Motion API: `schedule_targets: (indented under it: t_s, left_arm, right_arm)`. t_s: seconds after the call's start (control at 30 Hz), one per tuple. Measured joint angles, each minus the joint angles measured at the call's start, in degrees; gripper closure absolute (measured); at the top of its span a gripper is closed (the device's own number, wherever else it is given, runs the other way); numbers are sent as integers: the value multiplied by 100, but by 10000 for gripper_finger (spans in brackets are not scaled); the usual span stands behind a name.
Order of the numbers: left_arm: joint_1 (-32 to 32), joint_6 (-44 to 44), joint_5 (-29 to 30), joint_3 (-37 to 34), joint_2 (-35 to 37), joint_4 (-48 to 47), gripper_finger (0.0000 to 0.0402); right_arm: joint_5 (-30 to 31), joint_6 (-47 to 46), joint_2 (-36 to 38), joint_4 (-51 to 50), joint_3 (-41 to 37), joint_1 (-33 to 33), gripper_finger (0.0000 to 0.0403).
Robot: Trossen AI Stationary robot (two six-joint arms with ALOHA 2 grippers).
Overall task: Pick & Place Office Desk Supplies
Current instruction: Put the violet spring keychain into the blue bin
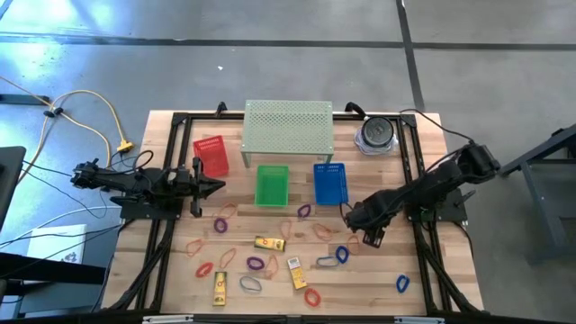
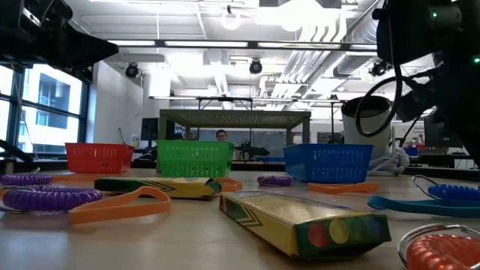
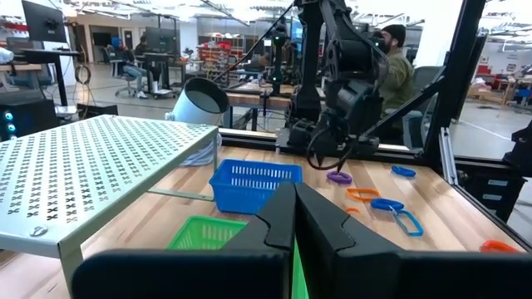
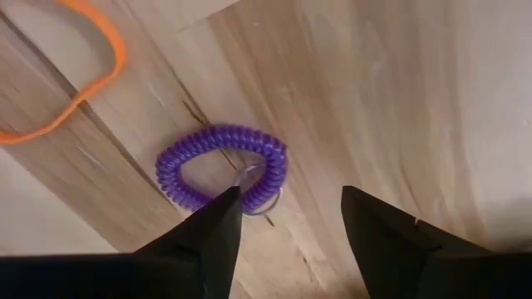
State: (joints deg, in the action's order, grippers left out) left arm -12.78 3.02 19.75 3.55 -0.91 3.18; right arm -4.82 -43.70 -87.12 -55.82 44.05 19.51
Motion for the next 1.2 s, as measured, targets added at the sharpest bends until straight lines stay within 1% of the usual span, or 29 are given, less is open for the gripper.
schedule_targets:
  t_s: [0.07,0.17,0.27,0.43,0.7,0.77,0.83,0.9,1.0,1.03,1.2]
  left_arm:
    - [0,98,0,0,0,-22,401]
    - [0,464,0,0,0,-22,401]
    - [0,682,-2,0,0,-21,401]
    - [0,604,0,2,0,-22,401]
    - [2,563,0,4,-1,-97,401]
    - [0,572,-1,4,0,-158,401]
    - [0,661,-2,4,-2,-194,401]
    - [0,691,-1,4,-2,-194,401]
    - [0,693,-2,4,-2,-194,401]
    - [0,694,-2,4,-2,-194,401]
    - [0,698,-2,4,-2,-194,401]
  right_arm:
    - [37,28,-104,114,0,4,215]
    - [46,43,-258,193,2,0,221]
    - [218,145,-426,196,16,0,223]
    - [214,326,-584,281,31,-44,223]
    - [127,459,-593,315,17,-156,229]
    - [126,561,-596,328,17,-151,243]
    - [112,639,-600,342,15,-151,265]
    - [62,656,-600,357,15,-151,298]
    - [-39,789,-602,399,15,-151,364]
    - [-30,829,-603,401,14,-151,380]
    - [29,841,-604,319,13,-149,394]
